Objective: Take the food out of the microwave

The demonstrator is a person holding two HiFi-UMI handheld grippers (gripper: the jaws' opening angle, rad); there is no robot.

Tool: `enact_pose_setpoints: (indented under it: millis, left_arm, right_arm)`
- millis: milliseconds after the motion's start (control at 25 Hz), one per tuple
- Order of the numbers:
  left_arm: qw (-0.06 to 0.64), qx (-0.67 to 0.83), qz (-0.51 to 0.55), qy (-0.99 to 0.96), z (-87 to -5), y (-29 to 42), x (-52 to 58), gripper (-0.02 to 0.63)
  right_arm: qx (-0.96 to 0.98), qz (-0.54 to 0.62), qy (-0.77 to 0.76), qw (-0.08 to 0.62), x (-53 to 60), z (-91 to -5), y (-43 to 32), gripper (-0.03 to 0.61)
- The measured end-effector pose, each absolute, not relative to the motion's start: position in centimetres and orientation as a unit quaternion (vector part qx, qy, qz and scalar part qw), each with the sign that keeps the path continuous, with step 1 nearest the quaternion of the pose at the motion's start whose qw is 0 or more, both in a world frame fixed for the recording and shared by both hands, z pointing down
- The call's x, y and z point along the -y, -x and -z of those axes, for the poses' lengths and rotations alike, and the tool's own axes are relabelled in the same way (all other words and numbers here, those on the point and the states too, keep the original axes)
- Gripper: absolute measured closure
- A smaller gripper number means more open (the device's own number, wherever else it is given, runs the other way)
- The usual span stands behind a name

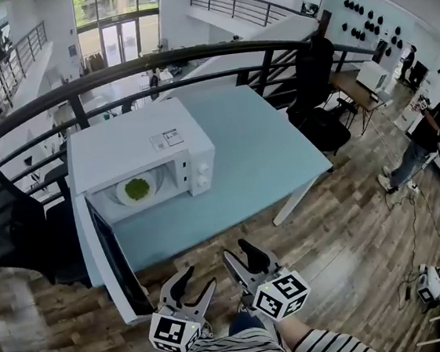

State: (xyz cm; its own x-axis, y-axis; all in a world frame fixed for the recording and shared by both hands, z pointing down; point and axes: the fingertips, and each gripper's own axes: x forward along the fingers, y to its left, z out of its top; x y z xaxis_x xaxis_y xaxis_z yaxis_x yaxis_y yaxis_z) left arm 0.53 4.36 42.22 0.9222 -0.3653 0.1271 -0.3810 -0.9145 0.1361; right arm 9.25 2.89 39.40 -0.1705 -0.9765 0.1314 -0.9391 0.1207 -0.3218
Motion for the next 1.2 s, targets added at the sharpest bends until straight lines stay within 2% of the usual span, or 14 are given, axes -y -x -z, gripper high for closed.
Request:
enact_pose_setpoints:
  millis: [600,1200]
  left_arm:
    - [0.112,0.389,-0.033,-0.914,-44.6,-0.3,7.0,0.413]
    - [0.138,0.509,-0.020,-0.849,-49.2,3.0,14.4,0.413]
  right_arm:
    - [-0.839,0.171,0.515,0.026,9.6,-41.2,-10.2,0.383]
    - [-0.853,0.206,0.480,0.002,16.5,-46.9,-9.9,0.405]
